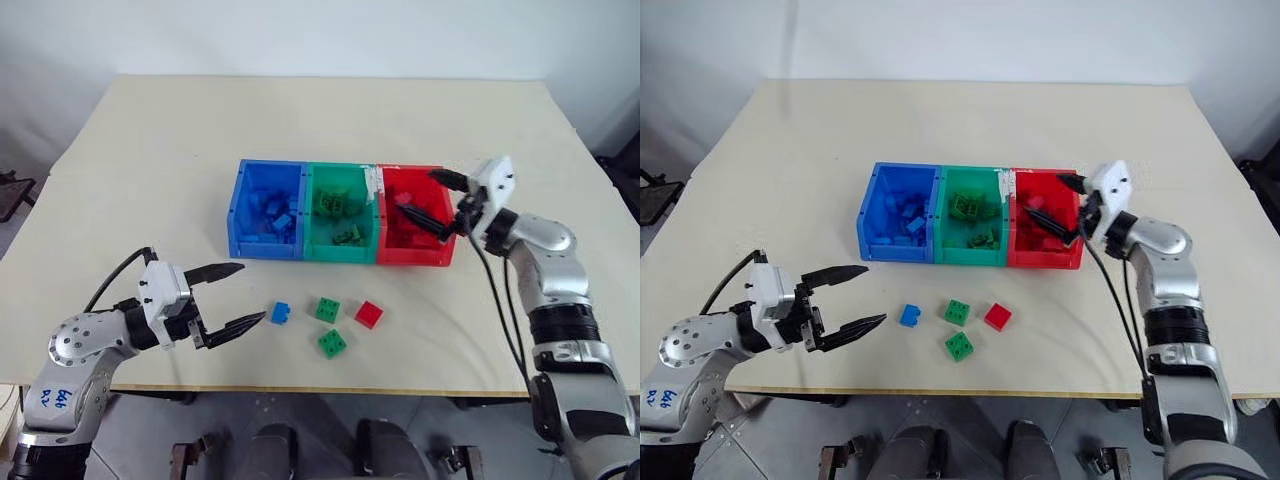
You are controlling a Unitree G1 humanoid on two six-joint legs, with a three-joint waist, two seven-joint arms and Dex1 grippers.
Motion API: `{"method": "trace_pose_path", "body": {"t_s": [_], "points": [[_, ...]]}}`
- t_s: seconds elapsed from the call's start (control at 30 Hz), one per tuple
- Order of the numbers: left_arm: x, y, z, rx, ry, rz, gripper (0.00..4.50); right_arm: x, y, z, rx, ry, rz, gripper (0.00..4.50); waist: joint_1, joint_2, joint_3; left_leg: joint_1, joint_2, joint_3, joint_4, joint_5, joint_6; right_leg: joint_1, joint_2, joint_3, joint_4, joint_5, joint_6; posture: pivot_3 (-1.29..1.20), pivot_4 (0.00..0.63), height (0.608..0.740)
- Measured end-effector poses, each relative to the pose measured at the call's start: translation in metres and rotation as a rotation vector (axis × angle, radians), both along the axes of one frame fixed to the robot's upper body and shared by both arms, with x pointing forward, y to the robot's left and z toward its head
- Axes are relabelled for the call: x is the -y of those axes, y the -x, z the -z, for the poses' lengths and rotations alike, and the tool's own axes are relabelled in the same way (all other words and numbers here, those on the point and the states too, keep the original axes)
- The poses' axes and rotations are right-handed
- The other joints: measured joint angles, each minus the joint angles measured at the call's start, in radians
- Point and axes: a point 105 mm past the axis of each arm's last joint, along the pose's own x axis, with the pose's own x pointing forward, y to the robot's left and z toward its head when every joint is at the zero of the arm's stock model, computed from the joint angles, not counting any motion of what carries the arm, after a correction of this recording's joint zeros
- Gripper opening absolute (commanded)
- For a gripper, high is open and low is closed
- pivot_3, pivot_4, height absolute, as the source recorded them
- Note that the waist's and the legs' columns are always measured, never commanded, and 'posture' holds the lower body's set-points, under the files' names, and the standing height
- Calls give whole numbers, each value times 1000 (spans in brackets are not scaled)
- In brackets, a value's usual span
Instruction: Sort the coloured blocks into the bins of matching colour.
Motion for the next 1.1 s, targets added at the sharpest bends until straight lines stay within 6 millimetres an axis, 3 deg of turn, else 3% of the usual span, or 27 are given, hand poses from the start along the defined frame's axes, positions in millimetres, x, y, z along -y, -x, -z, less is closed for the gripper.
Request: {"method": "trace_pose_path", "body": {"t_s": [0.17,0.27,0.4,0.5,0.63,0.87,1.03,1.1], "points": [[14,-9,-2,0,3,85,4500,56,58,39,-125,245,-40,4482,14,0,0,0,-1,4,1,-1,2,1,0,0,-2,0,1,0,150,740],[23,-14,0,-10,16,126,4500,73,74,53,-173,366,-62,4482,7,0,0,2,1,10,2,-1,2,1,0,-1,-2,1,2,0,150,740],[33,-16,2,-22,-5,186,4500,103,78,60,-245,462,-25,4482,-17,0,0,6,4,15,2,-1,1,2,1,0,-1,1,3,0,150,740],[35,-16,4,-33,-10,204,4500,108,71,60,-271,478,-24,4482,-29,0,0,6,4,15,2,0,0,1,1,0,-1,1,3,0,150,740],[34,-16,8,-49,-15,209,4500,77,60,56,-239,502,-168,4482,-37,1,1,6,6,14,2,0,-1,1,1,0,0,1,3,0,150,740],[11,7,33,-170,-73,178,4500,-32,74,71,-303,508,-598,4482,-26,2,1,3,4,9,3,0,-1,0,-4,0,-1,1,2,0,150,740],[1,10,35,-139,-75,114,4500,-77,64,74,-249,551,-722,4482,-12,2,1,3,2,8,3,0,-1,0,-10,-1,-5,1,2,0,150,740],[-1,11,32,-120,-76,98,4500,-85,62,81,-244,584,-748,4482,-7,2,1,2,1,6,3,0,-1,0,-11,-3,-5,1,2,0,150,740]]}}
